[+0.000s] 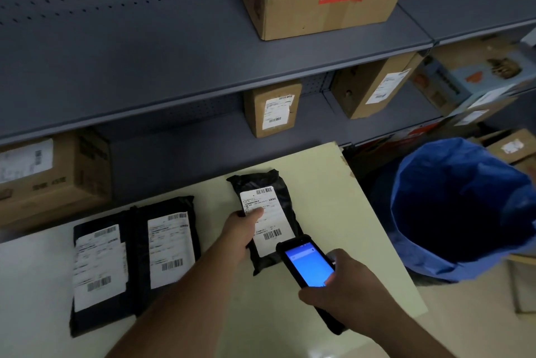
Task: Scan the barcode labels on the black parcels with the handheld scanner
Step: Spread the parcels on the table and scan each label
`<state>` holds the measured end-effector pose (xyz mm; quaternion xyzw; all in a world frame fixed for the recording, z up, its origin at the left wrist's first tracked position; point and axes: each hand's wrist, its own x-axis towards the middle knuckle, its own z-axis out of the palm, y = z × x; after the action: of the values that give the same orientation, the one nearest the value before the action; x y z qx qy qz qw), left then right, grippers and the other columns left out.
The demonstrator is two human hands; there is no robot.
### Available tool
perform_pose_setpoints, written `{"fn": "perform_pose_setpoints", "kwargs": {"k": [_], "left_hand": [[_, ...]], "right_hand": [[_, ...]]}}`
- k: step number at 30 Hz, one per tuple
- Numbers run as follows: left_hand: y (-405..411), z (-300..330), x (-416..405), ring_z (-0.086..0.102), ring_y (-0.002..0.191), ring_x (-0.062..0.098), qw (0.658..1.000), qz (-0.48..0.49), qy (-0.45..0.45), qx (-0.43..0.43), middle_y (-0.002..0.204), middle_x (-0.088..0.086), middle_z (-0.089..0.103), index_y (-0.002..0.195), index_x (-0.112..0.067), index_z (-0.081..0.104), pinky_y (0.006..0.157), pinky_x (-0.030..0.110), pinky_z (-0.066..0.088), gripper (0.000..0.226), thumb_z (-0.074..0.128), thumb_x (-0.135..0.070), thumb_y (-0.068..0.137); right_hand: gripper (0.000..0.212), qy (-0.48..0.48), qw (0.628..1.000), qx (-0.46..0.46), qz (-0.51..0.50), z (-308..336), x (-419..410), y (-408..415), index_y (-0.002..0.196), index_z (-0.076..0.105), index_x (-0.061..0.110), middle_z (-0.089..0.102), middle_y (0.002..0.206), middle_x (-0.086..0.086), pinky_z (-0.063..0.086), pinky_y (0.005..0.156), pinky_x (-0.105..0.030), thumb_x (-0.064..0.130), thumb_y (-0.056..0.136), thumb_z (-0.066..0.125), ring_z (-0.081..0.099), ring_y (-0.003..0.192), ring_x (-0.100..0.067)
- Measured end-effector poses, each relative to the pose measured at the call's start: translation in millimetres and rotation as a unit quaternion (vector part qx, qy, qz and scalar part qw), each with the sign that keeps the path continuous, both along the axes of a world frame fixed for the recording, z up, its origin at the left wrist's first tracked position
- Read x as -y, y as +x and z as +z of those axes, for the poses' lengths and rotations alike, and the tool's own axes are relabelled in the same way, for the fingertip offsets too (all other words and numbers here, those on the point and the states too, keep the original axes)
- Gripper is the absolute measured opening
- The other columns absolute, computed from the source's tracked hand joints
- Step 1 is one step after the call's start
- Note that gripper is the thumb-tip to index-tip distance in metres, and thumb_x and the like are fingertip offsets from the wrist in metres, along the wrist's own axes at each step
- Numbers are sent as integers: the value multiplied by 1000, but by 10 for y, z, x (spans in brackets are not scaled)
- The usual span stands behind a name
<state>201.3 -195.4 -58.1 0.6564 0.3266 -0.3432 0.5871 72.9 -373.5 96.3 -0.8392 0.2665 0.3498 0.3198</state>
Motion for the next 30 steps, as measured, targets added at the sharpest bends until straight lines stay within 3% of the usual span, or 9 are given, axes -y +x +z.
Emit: {"fn": "perform_pose_setpoints", "kwargs": {"k": [6,13,19,24,27,30], "left_hand": [[112,-101,309,76,90,31,1000,-3,-11,-29,96,10,79,101,-16,72,74,39,62,20,72,-35,96],[226,-270,466,77,92,35,999,-10,39,-37,101,11,80,106,-12,73,89,51,64,41,76,-47,85],[225,-260,492,75,101,33,1000,8,17,-21,110,9,78,109,-17,71,92,44,60,22,70,-35,95],[128,-135,355,73,106,28,994,-58,71,54,119,6,79,121,-16,75,102,43,57,34,68,-36,95],[-8,4,75,70,112,24,984,-63,122,116,123,-2,72,130,-18,68,101,38,55,37,69,-32,95],[-173,101,-338,69,102,15,979,-40,139,144,127,-7,66,134,-25,62,84,31,58,37,64,-28,97]], "right_hand": [[59,3,1000,-14,-20,-79,143,6,113,43,32,66,93,9,49,67,-20,49,70,80,66,84,-5],[60,7,999,-35,-21,-130,237,-8,113,39,34,68,96,7,48,66,-18,48,70,79,67,86,-5],[57,5,999,-38,-13,-145,182,13,113,44,32,67,95,6,47,64,-18,48,71,79,66,85,-6],[55,7,999,-36,3,-125,45,57,112,45,32,67,92,7,51,67,-21,46,71,79,68,81,-7],[50,19,999,-30,14,-68,-100,97,107,45,33,69,90,7,51,64,-21,44,72,79,69,77,-7],[46,31,999,-24,26,-41,-288,128,102,47,32,69,90,6,50,63,-22,42,72,81,71,80,-10]]}}
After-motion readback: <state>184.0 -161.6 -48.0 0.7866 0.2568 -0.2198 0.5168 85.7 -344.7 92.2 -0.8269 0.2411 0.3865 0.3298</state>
